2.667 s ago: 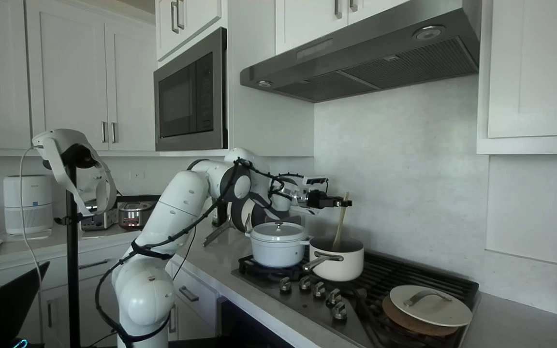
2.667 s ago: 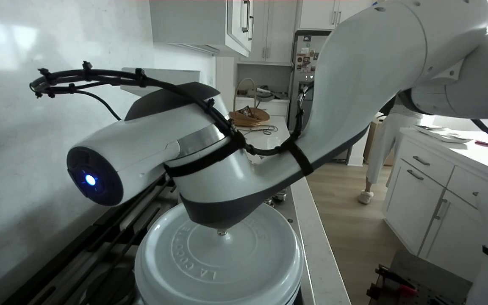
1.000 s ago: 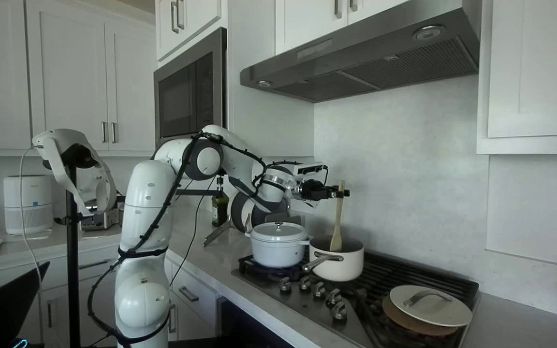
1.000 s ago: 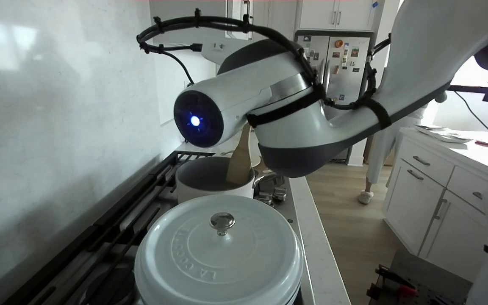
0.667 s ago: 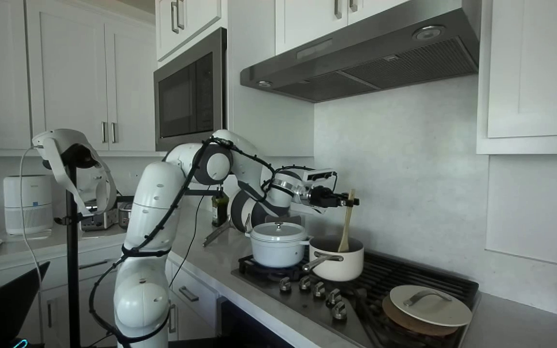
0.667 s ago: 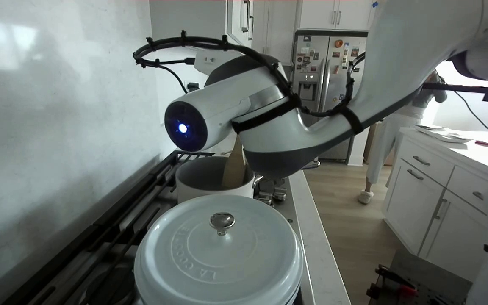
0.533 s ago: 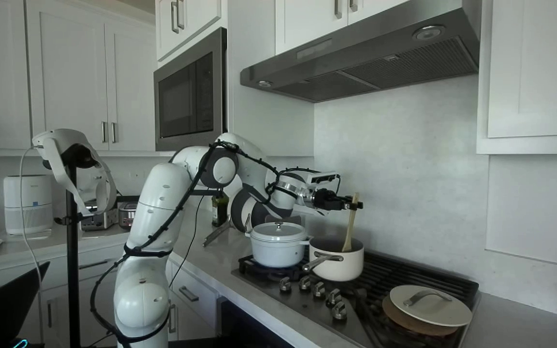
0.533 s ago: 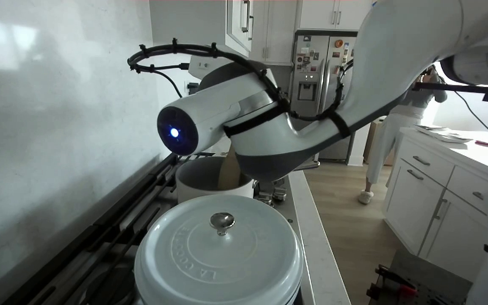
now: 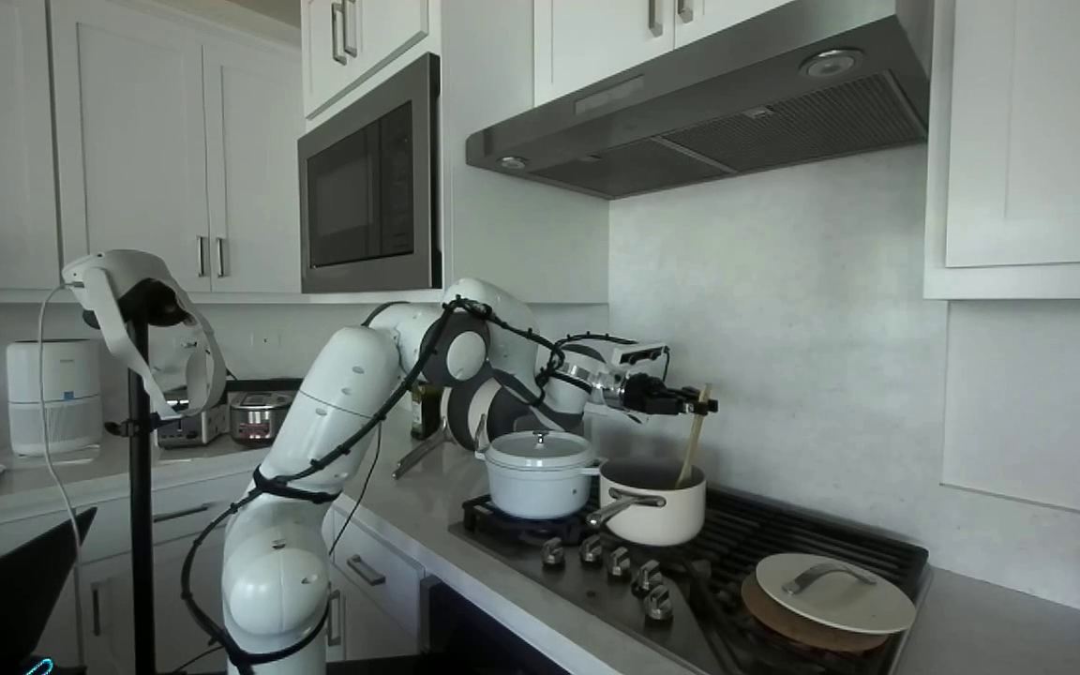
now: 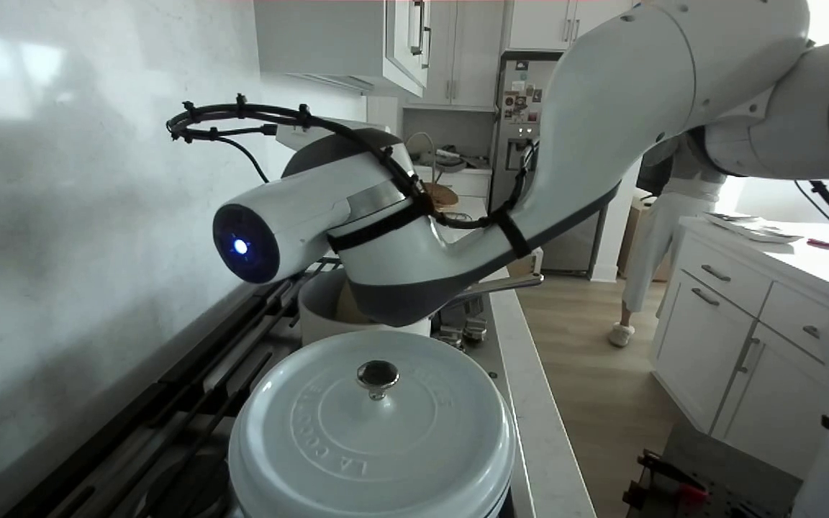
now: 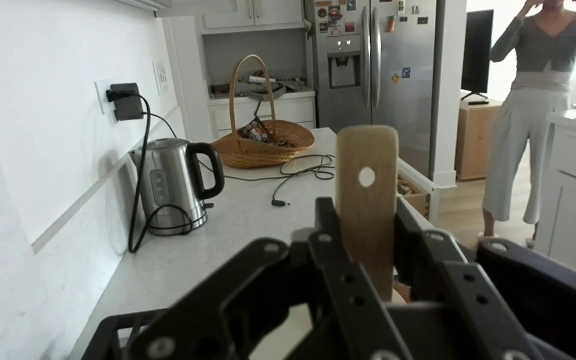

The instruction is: Use the wooden spoon to mix inside the pot

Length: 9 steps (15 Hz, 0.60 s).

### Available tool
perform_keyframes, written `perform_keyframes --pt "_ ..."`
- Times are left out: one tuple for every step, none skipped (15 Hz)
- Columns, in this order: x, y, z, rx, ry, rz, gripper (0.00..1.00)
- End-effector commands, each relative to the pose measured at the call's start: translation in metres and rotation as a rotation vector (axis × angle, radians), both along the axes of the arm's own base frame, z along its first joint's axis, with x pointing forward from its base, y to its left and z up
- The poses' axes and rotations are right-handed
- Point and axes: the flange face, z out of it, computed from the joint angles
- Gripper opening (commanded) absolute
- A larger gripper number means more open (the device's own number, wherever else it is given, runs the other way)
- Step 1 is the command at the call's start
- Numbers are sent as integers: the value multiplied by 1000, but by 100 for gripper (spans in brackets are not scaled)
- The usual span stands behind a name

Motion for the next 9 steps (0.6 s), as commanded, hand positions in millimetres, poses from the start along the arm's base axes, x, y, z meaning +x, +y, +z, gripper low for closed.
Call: perform_keyframes --pt "-1 19 5 19 -6 33 7" --pt "-8 26 6 19 -10 45 7" --pt "-14 30 6 21 -10 58 7" --pt "-20 36 6 22 -8 68 7" --pt "-26 41 4 23 -7 78 7" --pt "-33 45 5 30 -6 89 7" --pt "-40 48 5 33 -1 99 7" --pt "-46 50 7 38 -1 105 7" --pt "-54 52 10 46 -1 108 7"
